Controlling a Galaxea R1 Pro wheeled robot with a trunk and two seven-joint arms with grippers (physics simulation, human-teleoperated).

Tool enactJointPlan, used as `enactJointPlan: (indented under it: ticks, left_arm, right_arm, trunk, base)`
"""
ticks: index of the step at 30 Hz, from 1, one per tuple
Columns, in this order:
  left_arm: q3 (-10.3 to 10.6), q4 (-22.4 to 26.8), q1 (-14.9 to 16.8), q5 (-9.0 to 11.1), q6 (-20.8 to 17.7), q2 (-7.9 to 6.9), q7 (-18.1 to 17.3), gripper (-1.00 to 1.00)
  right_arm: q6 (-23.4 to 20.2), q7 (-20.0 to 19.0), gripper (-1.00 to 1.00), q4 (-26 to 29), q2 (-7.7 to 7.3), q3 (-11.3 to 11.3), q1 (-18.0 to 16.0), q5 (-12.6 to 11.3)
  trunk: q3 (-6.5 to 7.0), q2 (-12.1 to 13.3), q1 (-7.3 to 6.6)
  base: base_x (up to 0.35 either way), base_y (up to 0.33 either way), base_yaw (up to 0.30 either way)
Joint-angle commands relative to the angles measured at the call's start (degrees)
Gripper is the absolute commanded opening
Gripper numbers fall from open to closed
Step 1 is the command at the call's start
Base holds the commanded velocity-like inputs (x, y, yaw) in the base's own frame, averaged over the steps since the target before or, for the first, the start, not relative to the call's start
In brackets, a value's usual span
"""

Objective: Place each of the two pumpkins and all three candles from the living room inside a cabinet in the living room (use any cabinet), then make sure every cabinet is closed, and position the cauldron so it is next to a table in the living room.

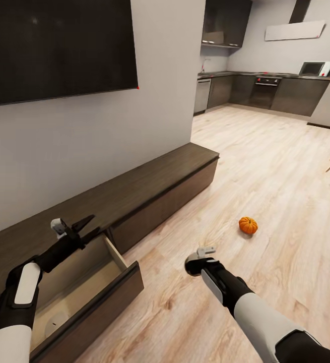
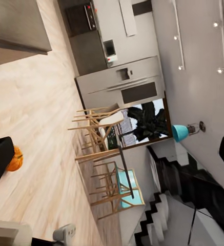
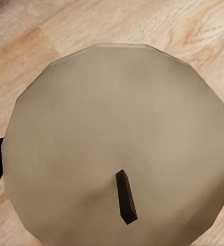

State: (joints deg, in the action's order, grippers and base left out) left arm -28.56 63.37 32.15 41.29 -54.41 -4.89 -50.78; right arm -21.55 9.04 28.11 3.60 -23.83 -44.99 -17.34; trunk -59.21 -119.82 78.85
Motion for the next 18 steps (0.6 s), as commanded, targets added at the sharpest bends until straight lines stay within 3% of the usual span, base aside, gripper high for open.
enactJointPlan:
  ticks: [1,12,15,18]
  left_arm:
    - [0.0,0.0,0.01,-0.01,0.0,0.02,-0.33,1.0]
    - [0.0,0.0,-0.07,0.02,0.0,0.05,-0.81,1.0]
    - [0.0,0.0,-0.07,0.02,0.0,0.07,-0.81,1.0]
    - [0.0,0.0,-0.07,0.02,0.0,0.09,-0.81,1.0]
  right_arm:
    - [0.02,0.01,-1.0,0.01,0.0,0.33,0.0,-0.09]
    - [-0.24,0.02,-1.0,0.1,-0.13,0.86,-0.09,-0.09]
    - [-2.15,0.23,-1.0,5.9,-1.55,1.46,-0.18,-0.14]
    - [-7.67,0.24,-1.0,11.39,-2.14,2.77,-0.18,-0.15]
  trunk:
    - [0.0,0.0,0.0]
    - [0.0,0.0,0.0]
    - [0.0,0.0,0.0]
    - [0.0,0.0,0.0]
  base:
    - [0.0,0.0,0.0]
    - [0.0,0.0,0.0]
    - [0.0,0.0,0.0]
    - [0.0,0.0,0.0]
